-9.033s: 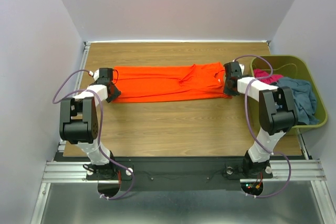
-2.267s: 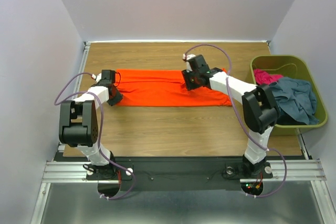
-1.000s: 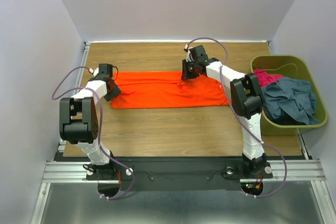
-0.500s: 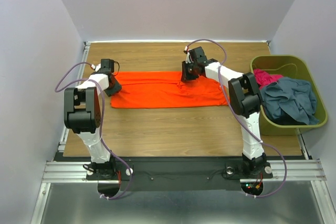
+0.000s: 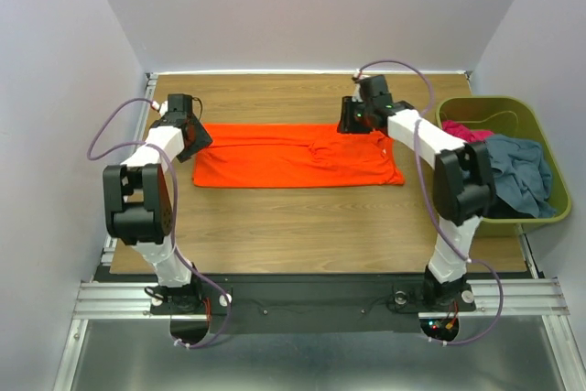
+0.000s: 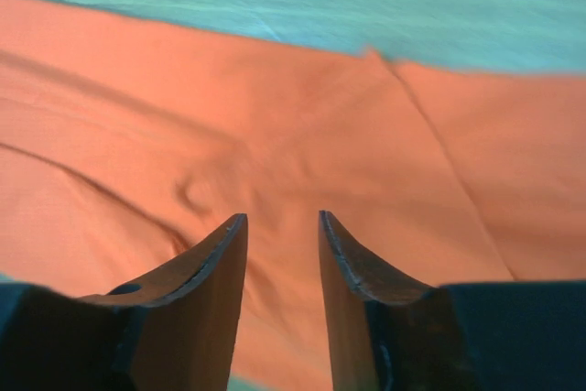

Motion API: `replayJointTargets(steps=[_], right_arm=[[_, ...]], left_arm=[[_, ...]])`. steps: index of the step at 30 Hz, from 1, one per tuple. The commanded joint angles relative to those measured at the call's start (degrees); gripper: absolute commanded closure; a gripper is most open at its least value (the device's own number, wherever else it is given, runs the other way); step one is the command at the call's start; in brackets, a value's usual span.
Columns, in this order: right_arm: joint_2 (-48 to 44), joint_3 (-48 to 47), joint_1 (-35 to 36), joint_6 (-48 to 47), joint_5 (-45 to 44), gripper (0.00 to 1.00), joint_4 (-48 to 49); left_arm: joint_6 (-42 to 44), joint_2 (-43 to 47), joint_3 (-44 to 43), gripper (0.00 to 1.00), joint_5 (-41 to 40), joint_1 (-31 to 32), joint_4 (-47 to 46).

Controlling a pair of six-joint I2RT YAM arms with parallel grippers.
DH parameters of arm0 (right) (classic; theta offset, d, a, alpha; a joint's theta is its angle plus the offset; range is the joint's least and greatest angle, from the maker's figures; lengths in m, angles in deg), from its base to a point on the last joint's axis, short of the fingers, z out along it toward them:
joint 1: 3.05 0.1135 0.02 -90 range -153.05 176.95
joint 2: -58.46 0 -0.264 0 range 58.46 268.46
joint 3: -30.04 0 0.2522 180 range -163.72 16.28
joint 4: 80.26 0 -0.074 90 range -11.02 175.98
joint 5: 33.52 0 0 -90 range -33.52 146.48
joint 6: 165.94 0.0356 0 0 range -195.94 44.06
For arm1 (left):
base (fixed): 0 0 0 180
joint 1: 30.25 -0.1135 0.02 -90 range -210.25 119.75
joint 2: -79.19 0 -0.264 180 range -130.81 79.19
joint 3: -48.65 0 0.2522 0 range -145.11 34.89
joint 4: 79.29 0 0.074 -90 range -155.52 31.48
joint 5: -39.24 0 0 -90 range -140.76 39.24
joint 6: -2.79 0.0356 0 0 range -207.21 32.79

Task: Fold and stack the t-shirts
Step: Fold the tshirt

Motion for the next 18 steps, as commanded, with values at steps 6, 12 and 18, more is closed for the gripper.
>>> replayJointTargets(steps=[6,12,18], right_arm=[[-19.91,21.80,-1.70,9.07,-6.18,0.45,0.83],[-27.91,32.37,-5.82,11.54,-7.86,0.50,0.30],[-29.51,37.48,-10.58,11.72,-7.94,0.59,0.12]], left_arm=[[2.65,9.85,2.12,0.30,3.86,3.14,1.01],[1.24,9.06,9.68,0.44,3.24,3.32,-2.24],[1.15,5.29,12.24,0.49,2.72,3.32,-3.82]])
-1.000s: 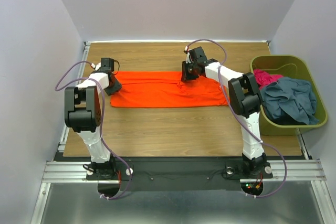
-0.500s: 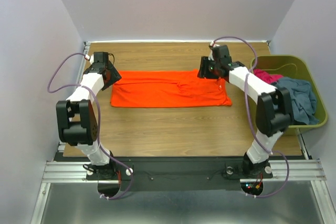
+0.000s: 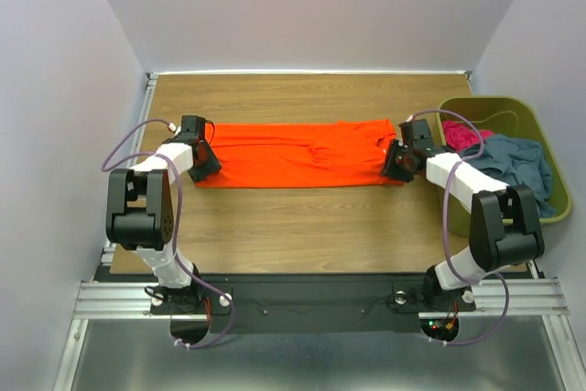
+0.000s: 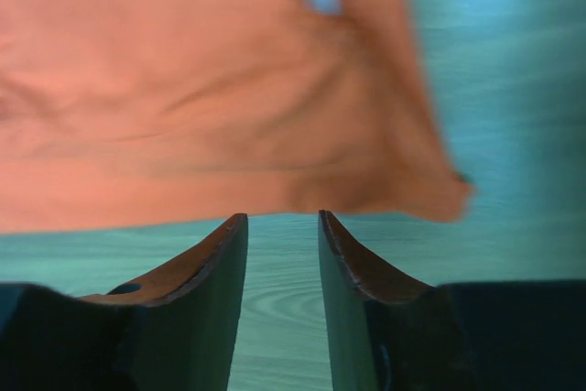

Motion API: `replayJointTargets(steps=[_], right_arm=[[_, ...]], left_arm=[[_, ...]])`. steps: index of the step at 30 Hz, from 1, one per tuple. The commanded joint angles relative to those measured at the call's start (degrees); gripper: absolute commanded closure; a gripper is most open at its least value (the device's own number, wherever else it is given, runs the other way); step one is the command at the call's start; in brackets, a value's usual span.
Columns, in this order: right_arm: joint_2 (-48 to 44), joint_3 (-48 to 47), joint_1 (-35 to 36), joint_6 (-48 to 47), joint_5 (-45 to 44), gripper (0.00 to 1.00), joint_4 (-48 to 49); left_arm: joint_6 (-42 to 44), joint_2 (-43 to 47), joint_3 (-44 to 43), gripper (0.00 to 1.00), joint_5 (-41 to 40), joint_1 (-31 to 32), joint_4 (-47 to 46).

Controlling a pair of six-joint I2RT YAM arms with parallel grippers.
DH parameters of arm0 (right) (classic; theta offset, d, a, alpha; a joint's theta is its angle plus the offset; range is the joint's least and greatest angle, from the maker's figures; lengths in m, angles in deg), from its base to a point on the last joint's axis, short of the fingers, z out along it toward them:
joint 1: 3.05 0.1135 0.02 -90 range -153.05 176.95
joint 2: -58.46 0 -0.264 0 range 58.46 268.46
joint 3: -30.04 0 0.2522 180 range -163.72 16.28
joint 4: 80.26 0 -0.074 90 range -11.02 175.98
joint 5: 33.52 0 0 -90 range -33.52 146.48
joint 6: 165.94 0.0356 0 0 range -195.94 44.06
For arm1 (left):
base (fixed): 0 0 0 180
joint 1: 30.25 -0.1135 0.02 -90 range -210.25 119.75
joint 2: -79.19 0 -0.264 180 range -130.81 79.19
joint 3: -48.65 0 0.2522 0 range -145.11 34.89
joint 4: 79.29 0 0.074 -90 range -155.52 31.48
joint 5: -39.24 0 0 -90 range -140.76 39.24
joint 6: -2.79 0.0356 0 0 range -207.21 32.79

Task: Fold and stack the t-shirts
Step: Fold the tshirt

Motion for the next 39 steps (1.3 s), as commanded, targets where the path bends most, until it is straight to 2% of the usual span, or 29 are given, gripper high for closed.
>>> replayJointTargets(steps=[1,6,11,18,21,24,26,29,30,31,34,35,38,39], right_arm=[[-2.01,2.10,-3.67,1.38,-3.17,0.59,0.93],[1.67,2.02,-7.37,1.38,-4.15,0.64,1.37],[7.65,-2.81,-7.55,1.73,-7.39,0.64,2.16],[24.76,-19.50,-7.11,0.68,-7.06,0.64,3.22],[28.48,-28.20,-6.58,-1.60,-7.67,0.64,3.13],[30.68,-35.15,-6.49,-3.19,-7.76,0.64,3.04],[30.34,-37.78,-6.32,-4.76,-7.14,0.63,2.95],[28.50,-37.89,-4.83,-6.00,-6.18,0.61,2.95],[26.66,-36.76,-4.30,-6.35,-5.74,0.59,2.87],[25.60,-35.88,-3.34,-6.36,-5.30,0.58,2.87],[21.04,-31.76,-1.67,-5.13,-2.14,0.54,2.95],[19.28,-30.87,-1.05,-4.34,-2.13,0.53,2.95],[18.73,-29.10,-0.08,-3.20,3.03,0.52,3.22],[18.99,-29.27,0.10,-2.32,4.01,0.52,3.39]], left_arm=[[-0.03,-1.43,1.00,0.50,-1.17,-0.39,-1.64],[0.15,-4.07,2.41,0.54,-2.06,-1.53,-1.82],[-1.70,-2.58,7.15,0.57,1.80,-4.78,-3.48],[-6.17,5.58,15.59,0.57,7.78,-7.16,-4.71],[-9.85,8.92,19.71,0.57,12.43,-6.99,-4.80],[-15.29,16.64,24.28,0.56,14.38,-3.57,-5.15],[-18.64,19.64,25.96,0.54,15.69,3.19,-5.42],[-23.75,23.52,25.27,0.43,15.96,11.18,-5.15],[-24.54,24.74,24.05,0.39,15.18,15.65,-4.98],[-25.16,25.19,23.08,0.32,14.30,17.08,-3.15],[-22.71,26.69,17.46,0.24,7.72,18.68,1.16],[-19.75,26.60,13.70,0.23,1.17,18.59,4.31],[-12.81,24.59,6.31,0.22,-9.92,17.89,7.76],[-10.86,22.06,4.80,0.22,-11.27,17.37,7.42]])
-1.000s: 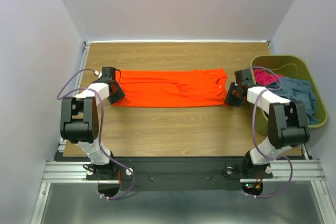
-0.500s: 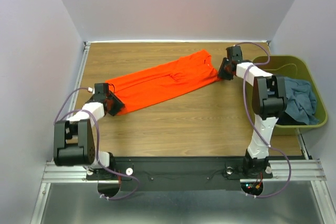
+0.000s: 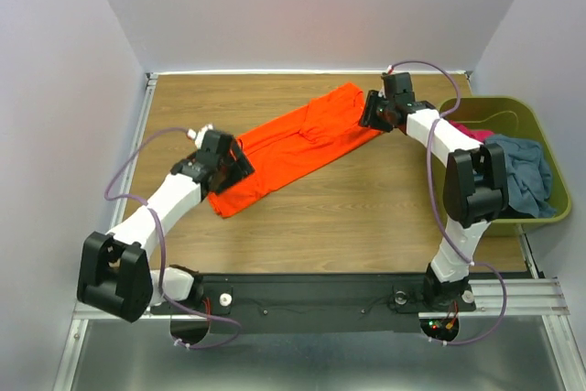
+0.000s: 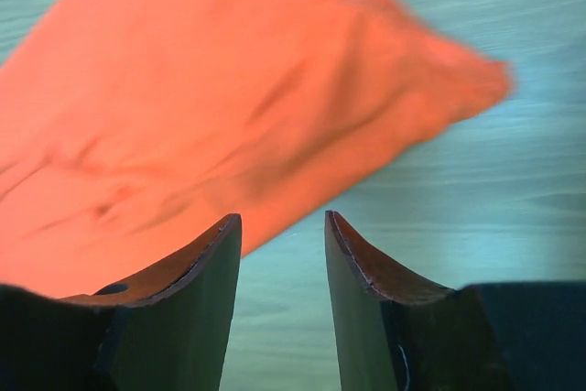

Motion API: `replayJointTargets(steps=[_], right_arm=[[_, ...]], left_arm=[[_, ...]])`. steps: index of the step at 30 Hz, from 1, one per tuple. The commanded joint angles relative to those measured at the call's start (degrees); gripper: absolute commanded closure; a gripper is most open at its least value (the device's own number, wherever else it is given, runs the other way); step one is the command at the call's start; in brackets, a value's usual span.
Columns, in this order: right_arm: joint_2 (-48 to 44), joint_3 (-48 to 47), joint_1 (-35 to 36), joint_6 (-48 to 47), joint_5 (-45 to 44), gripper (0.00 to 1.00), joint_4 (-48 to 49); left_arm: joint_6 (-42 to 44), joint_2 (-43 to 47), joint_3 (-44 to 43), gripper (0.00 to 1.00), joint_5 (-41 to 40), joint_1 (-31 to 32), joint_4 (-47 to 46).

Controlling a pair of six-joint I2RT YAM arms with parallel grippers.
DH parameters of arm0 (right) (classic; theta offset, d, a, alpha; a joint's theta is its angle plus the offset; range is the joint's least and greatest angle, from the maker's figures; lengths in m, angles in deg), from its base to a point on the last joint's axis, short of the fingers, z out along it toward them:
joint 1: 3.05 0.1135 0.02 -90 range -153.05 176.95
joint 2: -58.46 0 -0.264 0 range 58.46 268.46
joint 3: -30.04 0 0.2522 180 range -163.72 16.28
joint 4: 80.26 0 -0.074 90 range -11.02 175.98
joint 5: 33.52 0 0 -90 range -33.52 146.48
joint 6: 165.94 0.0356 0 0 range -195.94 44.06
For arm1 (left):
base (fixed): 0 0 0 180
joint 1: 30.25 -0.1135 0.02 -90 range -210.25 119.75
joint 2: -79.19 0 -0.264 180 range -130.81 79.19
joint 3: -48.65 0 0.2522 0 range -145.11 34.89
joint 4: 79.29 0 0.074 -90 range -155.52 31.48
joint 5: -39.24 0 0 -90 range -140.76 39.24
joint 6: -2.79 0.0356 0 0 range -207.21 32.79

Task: Fold and stack the t-shirts
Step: Fold the tshirt

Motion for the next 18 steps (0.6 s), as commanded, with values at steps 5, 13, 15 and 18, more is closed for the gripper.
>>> replayJointTargets(steps=[5,13,15,18], right_arm=[[0.86,-1.44,1.41,4.05,7.02,0.57,2.61],[6.49,-3.46,1.41,8.98,7.81,0.70,4.54],[7.55,-3.64,1.41,9.86,8.08,0.70,5.16],[10.01,-4.07,1.41,10.91,7.29,0.70,5.69]], left_arm=[[17.99,-14.95,-18.40,0.26,-16.80,-6.37,0.06],[24.93,-35.26,-31.77,0.38,-16.62,-8.40,1.46],[25.38,-36.51,-31.95,0.38,-16.98,-8.58,1.46],[25.47,-38.26,-30.90,0.39,-16.37,-8.58,2.16]])
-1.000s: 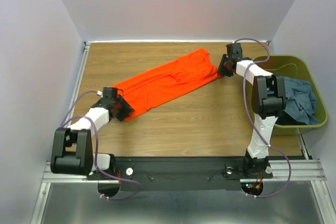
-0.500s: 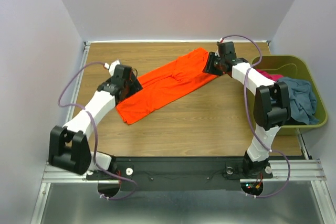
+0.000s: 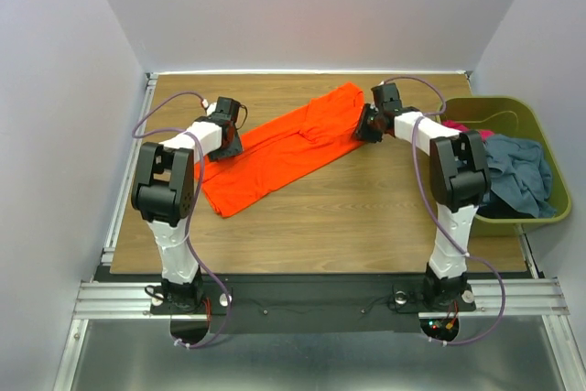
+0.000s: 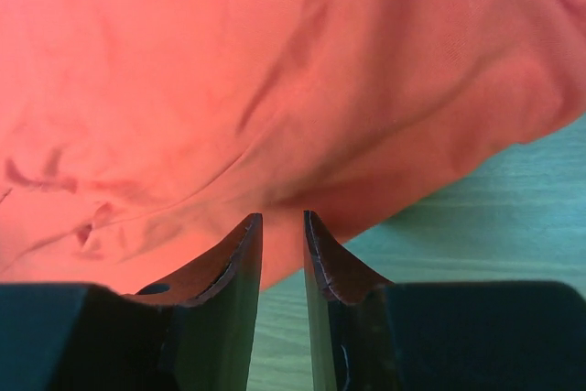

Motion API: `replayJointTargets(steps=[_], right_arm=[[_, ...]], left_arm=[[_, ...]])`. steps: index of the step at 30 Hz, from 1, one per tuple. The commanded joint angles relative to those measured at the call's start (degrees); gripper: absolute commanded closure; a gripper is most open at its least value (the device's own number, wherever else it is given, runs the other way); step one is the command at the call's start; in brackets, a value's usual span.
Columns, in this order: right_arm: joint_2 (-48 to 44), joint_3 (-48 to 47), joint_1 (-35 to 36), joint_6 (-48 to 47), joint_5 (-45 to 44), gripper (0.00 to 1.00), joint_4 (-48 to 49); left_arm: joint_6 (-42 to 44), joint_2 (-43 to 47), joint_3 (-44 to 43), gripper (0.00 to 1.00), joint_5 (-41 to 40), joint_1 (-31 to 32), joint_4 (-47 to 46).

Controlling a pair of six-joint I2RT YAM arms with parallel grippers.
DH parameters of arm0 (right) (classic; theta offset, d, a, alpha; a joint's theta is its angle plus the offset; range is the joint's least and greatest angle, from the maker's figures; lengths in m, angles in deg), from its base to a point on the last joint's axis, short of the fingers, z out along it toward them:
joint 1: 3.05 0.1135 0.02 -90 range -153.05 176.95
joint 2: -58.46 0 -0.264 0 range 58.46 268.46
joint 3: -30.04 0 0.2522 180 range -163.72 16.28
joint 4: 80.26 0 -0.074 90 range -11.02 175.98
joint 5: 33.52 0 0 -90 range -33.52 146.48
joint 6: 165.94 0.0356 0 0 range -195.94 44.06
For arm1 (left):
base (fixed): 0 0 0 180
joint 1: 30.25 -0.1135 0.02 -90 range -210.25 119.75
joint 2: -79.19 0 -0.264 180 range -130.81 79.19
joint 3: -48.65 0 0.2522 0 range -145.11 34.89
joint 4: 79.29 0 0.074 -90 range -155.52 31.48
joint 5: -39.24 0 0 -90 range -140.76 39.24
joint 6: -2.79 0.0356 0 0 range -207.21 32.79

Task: Fold and stack the t-shirts
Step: Fold the tshirt

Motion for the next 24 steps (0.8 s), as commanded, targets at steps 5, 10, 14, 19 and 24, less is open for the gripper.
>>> replayJointTargets(steps=[5,10,14,19,24], right_arm=[[7.05,-6.47,-0.36,1.49,-2.67,0.69,4.01],[15.05,-17.09,-0.89,-4.38,-4.17,0.66,3.83],[22.09,-28.07,-1.15,-10.54,-5.57,0.63,3.74],[25.53,-37.31,-1.15,-16.17,-4.43,0.57,3.48],[18.60,-32.68,-1.15,-17.06,-1.89,0.46,3.13]], left_arm=[[0.85,1.36,2.67,0.44,4.63,-0.54,4.42],[-3.44,6.09,10.40,0.46,19.49,0.16,3.02],[-8.80,11.29,14.18,0.45,23.54,4.55,2.31],[-19.08,18.48,20.78,0.44,29.17,10.78,-2.25],[-22.00,22.19,21.58,0.36,28.74,17.03,-3.49]])
